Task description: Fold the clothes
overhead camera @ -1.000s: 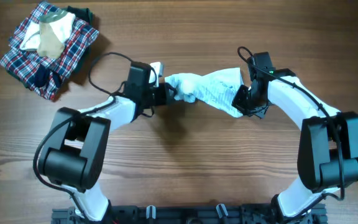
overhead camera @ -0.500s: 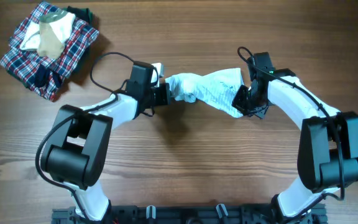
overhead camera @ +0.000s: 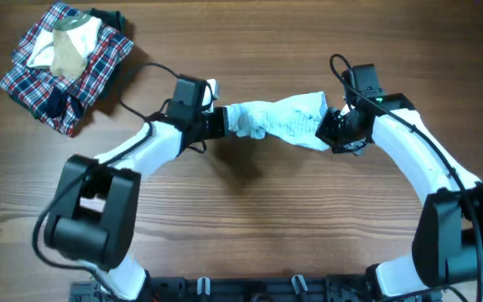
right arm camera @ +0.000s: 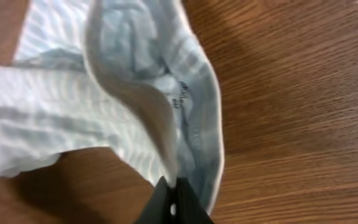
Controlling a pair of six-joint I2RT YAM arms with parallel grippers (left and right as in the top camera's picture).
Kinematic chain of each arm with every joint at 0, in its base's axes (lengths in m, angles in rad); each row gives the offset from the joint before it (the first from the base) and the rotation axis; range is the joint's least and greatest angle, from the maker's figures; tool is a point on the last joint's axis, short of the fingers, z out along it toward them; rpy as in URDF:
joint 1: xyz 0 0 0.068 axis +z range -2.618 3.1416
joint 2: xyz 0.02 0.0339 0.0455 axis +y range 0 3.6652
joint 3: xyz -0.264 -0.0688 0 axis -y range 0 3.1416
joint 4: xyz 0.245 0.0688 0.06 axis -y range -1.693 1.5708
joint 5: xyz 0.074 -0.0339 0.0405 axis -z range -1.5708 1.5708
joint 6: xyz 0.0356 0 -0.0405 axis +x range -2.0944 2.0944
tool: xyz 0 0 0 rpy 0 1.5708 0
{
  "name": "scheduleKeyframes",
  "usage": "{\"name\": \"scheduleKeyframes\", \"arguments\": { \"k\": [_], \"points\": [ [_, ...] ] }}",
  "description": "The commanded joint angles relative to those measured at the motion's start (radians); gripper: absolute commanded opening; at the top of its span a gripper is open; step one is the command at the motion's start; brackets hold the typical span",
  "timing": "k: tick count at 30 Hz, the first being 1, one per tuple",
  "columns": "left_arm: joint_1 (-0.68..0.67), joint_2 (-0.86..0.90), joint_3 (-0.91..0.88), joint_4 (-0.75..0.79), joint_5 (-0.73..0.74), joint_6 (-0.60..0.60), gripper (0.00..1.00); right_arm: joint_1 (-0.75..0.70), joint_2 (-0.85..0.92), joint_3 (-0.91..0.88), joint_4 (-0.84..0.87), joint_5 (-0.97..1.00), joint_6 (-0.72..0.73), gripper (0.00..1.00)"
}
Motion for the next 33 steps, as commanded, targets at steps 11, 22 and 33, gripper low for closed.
{"name": "scheduleKeyframes", "arguments": {
  "k": [11,22,33],
  "points": [
    [-0.006,-0.322,0.011,-0.076,-0.010,0.029,0.04,-0.029,-0.174,0.068,-0.025,-0.026,-0.024,0.04],
    [-0.006,-0.477,0.012,-0.118,-0.010,0.029,0.04,-0.041,-0.314,0.167,-0.069,-0.027,-0.024,0.04],
    [-0.006,-0.642,0.012,-0.106,-0.108,0.032,0.04,-0.040,-0.317,0.411,-0.135,-0.024,-0.047,0.04]
  ]
}}
